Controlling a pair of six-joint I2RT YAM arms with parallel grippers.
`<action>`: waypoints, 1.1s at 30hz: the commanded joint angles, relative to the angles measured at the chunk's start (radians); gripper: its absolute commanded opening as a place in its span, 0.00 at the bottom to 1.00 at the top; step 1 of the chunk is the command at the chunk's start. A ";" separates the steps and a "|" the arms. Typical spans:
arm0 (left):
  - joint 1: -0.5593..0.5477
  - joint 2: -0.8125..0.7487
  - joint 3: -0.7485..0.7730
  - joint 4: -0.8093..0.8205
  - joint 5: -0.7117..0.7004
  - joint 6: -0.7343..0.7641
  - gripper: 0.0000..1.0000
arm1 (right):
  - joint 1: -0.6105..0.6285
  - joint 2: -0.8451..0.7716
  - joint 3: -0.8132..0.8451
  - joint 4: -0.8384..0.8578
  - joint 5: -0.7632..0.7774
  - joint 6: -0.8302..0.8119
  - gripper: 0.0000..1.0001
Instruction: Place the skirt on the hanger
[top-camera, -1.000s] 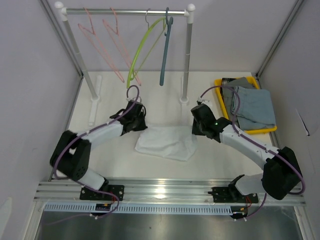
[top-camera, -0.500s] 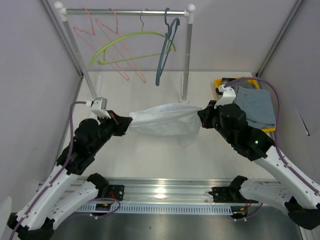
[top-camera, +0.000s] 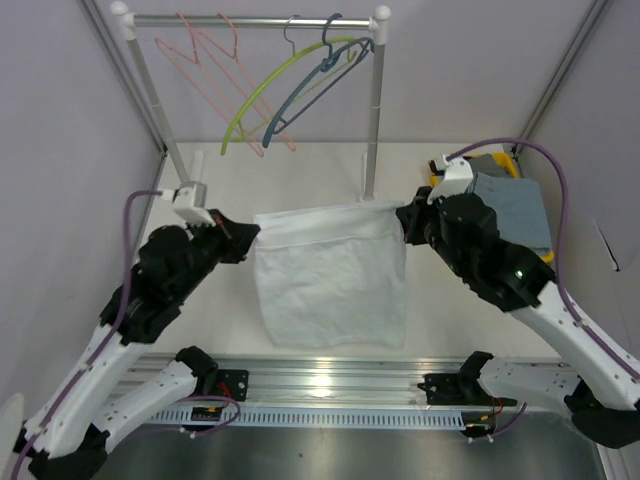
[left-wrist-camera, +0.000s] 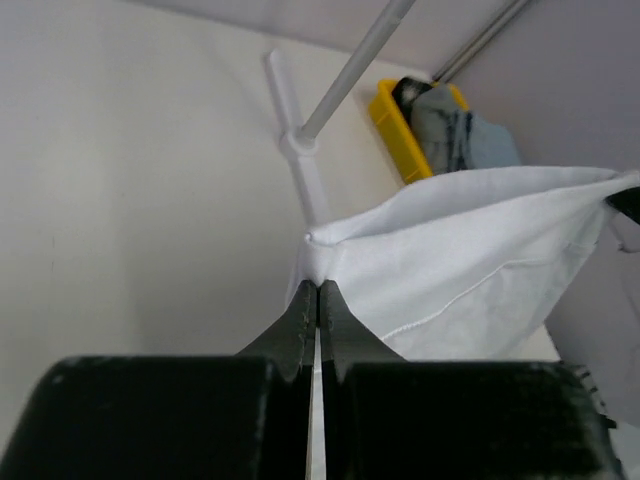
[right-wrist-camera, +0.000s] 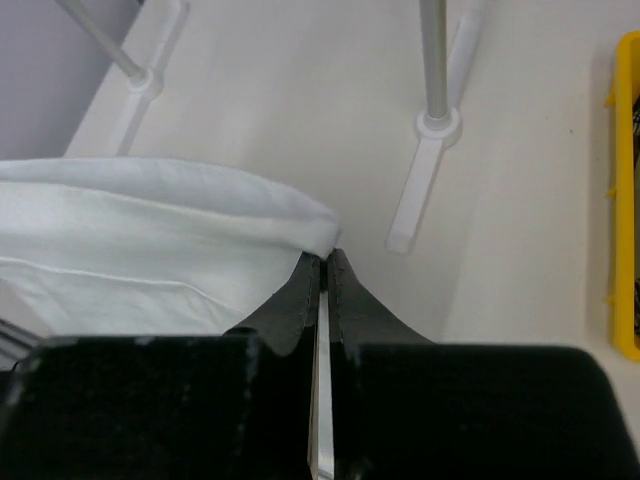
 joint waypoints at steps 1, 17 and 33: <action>0.006 0.163 -0.023 0.039 -0.053 -0.010 0.00 | -0.191 0.106 -0.035 0.049 -0.138 -0.027 0.00; 0.129 0.583 -0.069 0.375 0.096 -0.033 0.00 | -0.428 0.364 -0.189 0.255 -0.391 0.033 0.00; 0.065 0.168 -0.603 0.321 0.225 -0.156 0.47 | -0.191 -0.029 -0.761 0.241 -0.246 0.453 0.60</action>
